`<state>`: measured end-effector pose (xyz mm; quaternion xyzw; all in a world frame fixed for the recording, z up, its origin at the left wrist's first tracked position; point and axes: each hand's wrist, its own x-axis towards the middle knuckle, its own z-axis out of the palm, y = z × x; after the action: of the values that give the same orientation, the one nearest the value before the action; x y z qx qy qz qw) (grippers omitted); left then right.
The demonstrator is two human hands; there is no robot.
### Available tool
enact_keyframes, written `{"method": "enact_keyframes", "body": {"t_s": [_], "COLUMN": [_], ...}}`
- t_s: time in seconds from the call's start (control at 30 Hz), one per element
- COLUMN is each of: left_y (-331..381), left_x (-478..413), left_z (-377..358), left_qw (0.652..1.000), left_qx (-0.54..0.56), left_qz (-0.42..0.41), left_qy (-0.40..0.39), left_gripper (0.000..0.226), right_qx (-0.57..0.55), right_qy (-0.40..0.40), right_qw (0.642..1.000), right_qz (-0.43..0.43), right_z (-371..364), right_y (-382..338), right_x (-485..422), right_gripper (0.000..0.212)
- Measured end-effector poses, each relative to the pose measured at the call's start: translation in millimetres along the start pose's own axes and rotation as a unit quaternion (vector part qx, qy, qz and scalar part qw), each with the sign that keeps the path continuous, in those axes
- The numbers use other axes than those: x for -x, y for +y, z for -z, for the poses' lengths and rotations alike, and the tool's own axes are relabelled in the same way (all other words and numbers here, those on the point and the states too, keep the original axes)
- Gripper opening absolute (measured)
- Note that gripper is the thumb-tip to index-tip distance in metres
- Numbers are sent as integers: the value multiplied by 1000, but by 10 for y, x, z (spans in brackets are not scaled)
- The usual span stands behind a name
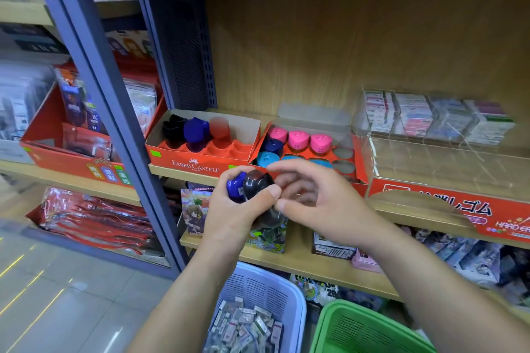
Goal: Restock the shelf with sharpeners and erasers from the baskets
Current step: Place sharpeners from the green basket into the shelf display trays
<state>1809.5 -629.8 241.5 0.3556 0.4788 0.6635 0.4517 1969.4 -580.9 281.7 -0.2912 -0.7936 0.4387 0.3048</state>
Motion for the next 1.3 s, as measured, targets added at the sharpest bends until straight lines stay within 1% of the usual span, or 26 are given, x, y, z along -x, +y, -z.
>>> {"method": "enact_keyframes", "body": {"t_s": [0.1, 0.23, 0.33, 0.47, 0.57, 0.73, 0.83, 0.97, 1.03, 1.13, 1.2, 1.3], "left_y": [34, 88, 114, 164, 178, 177, 194, 260, 293, 339, 374, 395], "left_x": [22, 32, 10, -28, -63, -68, -82, -107, -128, -172, -192, -197], "left_z": [33, 78, 156, 285, 434, 694, 850, 1072, 1174, 1290, 1347, 1432], "left_qw": [1000, 1000, 1000, 1000, 999, 996, 994, 986, 983, 980, 980, 982], "left_qx": [8, 13, 12, 5, -11, -43, -55, -90, -99, -114, -107, -86], "left_qz": [3, -2, -15, -13, -19, -43, -47, -73, -80, -86, -87, -79], "left_qy": [-4, -1, 3, 10, 32, 61, 78, 122, 132, 137, 143, 150], "left_gripper": [56, 55, 50, 39, 38, 37, 37, 37, 38, 39, 40, 40], "right_qx": [-55, -70, -94, -112, -88, -86, -114, -142, -99, 36, 85, 159], "right_qy": [6, -7, 1, 32, 35, 28, 36, 27, 25, 69, 85, 94], "right_qw": [998, 998, 995, 992, 994, 995, 992, 988, 994, 997, 991, 980], "right_qz": [-19, -8, -14, -54, -51, -31, -33, -47, -36, 28, 57, 69], "right_z": [-102, -188, -182, -133, -138, -213, -304, -493, -613, -816, -957, -1143], "right_y": [77, 98, 80, 117, 84, 8, -66, -234, -288, -329, -327, -230], "right_x": [-33, -82, -129, -207, -270, -462, -674, -1062, -1292, -1630, -1816, -2041], "right_gripper": [55, 56, 50, 40, 34, 37, 29, 21, 14, 9, 10, 17]}}
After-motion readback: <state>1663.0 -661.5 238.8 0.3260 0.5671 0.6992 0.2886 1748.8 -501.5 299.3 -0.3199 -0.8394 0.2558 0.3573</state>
